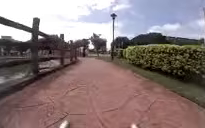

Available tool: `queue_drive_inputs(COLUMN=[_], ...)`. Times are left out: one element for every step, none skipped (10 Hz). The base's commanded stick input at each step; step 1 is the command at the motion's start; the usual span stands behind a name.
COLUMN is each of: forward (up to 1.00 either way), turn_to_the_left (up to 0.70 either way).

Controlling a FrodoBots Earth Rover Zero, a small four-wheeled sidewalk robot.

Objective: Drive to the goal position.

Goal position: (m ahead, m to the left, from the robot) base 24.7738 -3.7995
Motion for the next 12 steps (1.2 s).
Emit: queue_drive_inputs(forward=[1.00,1.00,1.00,1.00,1.00,1.00,1.00,1.00,1.00,1.00,1.00,1.00], turn_to_the_left=[0.00,0.00,0.00,0.00,0.00,0.00,0.00,0.00,0.00,0.00,0.00,0.00])
